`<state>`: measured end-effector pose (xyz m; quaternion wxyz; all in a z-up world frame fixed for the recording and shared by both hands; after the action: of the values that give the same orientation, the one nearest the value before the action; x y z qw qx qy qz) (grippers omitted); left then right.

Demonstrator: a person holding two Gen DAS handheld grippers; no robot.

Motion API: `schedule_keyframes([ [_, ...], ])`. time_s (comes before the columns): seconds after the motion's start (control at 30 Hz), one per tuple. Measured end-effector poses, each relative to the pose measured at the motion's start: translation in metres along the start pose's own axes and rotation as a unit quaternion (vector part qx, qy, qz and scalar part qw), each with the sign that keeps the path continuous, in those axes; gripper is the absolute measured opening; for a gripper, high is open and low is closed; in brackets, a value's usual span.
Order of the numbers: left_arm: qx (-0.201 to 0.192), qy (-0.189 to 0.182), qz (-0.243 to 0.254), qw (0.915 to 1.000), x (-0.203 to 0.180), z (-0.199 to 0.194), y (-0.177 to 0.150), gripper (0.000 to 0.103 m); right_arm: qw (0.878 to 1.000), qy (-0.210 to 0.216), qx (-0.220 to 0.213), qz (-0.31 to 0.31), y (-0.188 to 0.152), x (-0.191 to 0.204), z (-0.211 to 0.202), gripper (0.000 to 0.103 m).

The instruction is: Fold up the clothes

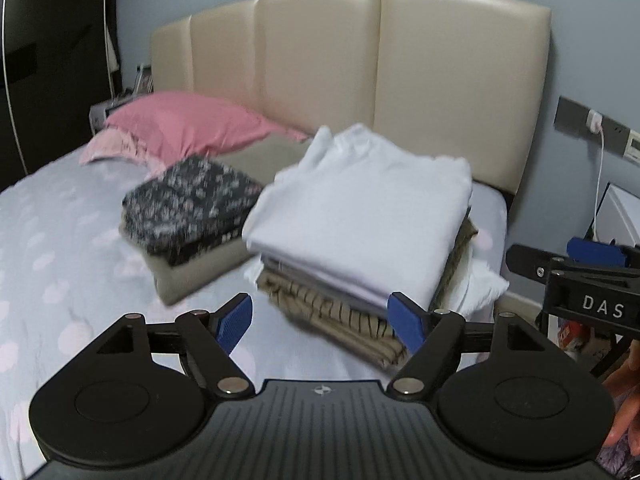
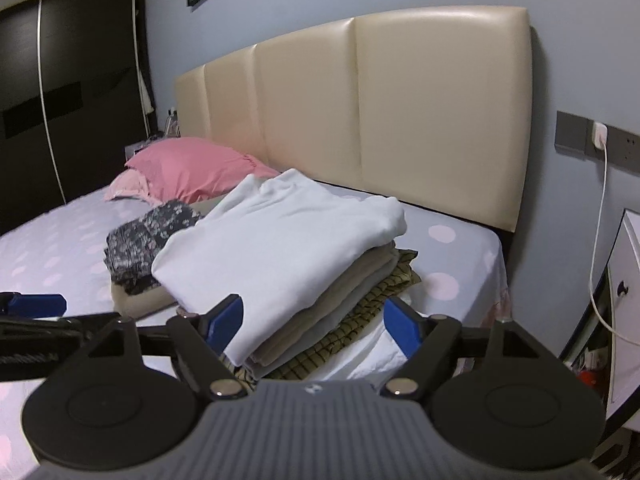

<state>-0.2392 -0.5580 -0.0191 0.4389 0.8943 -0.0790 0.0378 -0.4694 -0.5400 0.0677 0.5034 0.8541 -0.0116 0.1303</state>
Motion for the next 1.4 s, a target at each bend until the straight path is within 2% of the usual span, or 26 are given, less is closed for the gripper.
schedule_keyframes([
  [0.23, 0.013, 0.008, -0.017, 0.9997, 0.001, -0.001, -0.012, 0.074, 1.000, 0.000, 0.003, -0.002, -0.003, 0.005, 0.001, 0.081],
  [0.67, 0.019, 0.018, -0.013, 0.9996, -0.005, -0.005, -0.012, 0.074, 1.000, 0.011, -0.003, -0.017, -0.004, 0.021, -0.004, 0.081],
  [1.4, 0.023, 0.019, -0.008, 0.9995, -0.014, -0.006, -0.010, 0.074, 1.000, 0.014, -0.004, -0.022, -0.005, 0.023, -0.005, 0.081],
])
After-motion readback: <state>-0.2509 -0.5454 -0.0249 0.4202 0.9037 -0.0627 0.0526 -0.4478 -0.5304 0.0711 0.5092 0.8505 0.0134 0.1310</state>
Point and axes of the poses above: each gripper's, at about its wrist camera, not at the fingertips, and z roughly the way its jaws point, x to its left, y to its top, the point moved 6 cm from there along z, roughly the way its jaws point, and after that the axes turned 10 degrees about z, right-handed, at the moved point
